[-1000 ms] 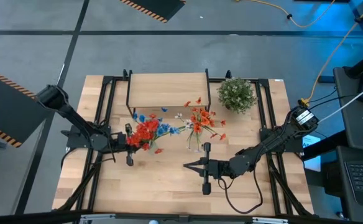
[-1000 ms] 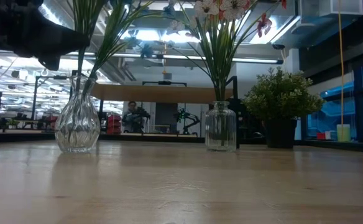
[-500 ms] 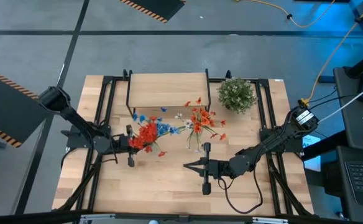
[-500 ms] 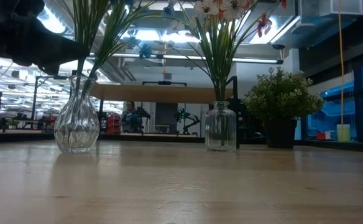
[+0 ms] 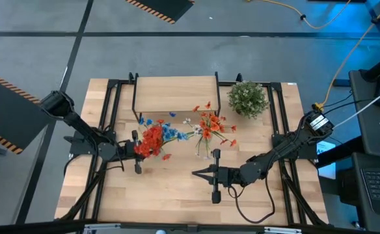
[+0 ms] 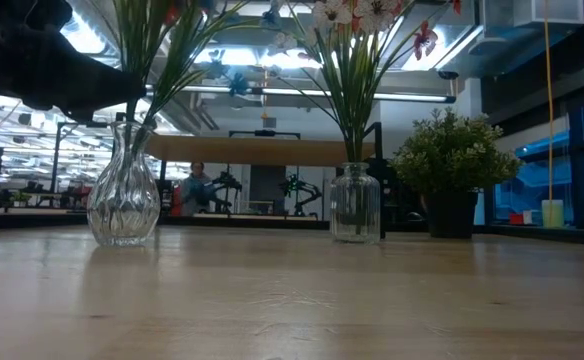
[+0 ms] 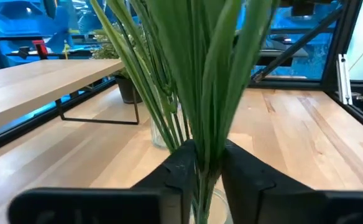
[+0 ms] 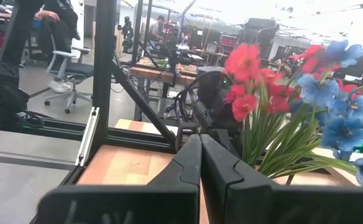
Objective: Pick and place flowers into a vace then onto a shelf
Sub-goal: Put the orange flowers into the left transparent vase, then put the left transparent vase on the shelf
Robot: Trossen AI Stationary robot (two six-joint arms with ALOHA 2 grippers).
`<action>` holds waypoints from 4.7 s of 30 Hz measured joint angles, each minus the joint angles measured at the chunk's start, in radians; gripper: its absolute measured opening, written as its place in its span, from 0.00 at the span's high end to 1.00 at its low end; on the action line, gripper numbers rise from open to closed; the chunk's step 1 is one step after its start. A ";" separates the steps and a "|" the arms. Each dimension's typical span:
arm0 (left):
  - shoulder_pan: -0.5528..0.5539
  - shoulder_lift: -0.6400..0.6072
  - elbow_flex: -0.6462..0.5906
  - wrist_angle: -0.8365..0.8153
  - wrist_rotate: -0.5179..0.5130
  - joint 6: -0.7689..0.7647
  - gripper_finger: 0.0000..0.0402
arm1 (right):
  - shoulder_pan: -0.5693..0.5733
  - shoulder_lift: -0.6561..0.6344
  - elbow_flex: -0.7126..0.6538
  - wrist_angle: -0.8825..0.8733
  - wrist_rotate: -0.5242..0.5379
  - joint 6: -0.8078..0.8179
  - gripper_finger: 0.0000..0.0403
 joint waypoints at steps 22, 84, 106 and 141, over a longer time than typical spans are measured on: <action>-0.119 -0.025 0.000 -0.005 -0.170 0.100 0.57 | 0.000 0.000 0.000 -0.012 0.000 0.021 0.99; -0.510 -0.024 0.000 -0.319 -0.443 -0.273 0.52 | 0.000 0.000 0.000 -0.011 0.000 0.045 0.99; -0.365 -0.024 0.000 -0.522 -0.356 -0.470 0.29 | 0.000 0.000 0.000 -0.018 0.000 0.044 0.99; -0.056 0.247 0.079 -0.415 -0.044 -0.434 0.30 | 0.000 0.000 0.000 -0.065 0.000 0.047 0.99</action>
